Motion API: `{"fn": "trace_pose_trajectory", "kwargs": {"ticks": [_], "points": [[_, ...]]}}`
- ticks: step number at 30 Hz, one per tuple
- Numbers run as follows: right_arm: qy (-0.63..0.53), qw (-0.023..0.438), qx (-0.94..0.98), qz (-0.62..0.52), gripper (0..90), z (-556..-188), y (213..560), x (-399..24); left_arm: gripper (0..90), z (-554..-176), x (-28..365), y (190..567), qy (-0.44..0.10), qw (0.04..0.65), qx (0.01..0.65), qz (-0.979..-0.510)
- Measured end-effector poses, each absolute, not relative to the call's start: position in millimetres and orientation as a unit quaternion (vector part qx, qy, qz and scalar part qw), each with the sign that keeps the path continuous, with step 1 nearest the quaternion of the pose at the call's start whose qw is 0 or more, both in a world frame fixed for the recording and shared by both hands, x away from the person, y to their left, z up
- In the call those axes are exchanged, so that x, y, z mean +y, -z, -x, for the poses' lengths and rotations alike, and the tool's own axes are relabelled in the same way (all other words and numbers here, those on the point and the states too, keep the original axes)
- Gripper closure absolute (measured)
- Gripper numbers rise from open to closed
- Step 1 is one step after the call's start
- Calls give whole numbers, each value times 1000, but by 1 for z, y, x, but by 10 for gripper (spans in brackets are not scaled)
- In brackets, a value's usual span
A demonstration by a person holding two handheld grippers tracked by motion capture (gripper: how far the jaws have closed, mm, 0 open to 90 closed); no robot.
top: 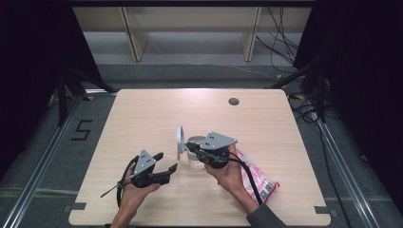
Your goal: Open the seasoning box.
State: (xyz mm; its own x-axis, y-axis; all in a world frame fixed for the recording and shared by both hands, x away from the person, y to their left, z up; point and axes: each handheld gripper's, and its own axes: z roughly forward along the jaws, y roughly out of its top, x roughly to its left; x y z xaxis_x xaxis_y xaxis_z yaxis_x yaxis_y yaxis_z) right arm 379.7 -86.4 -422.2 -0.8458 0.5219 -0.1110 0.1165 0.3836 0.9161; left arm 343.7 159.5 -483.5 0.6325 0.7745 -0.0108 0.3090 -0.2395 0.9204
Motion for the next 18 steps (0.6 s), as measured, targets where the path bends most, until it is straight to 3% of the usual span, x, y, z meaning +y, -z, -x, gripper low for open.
{"fn": "trace_pose_trajectory", "kwargs": {"ticks": [4, 14, 18], "points": [[-521, 195, 806, -201, 885, -381, 418, -94, 304, -341, 161, 483, -233, 500, 363, -751], [-500, 184, 805, -263, 639, -388, 412, -158, 291, -338, 163, 486, -223, 507, 373, -745], [-490, 185, 803, -286, 590, -390, 414, -188, 290, -337, 160, 487, -214, 510, 377, -743]]}}
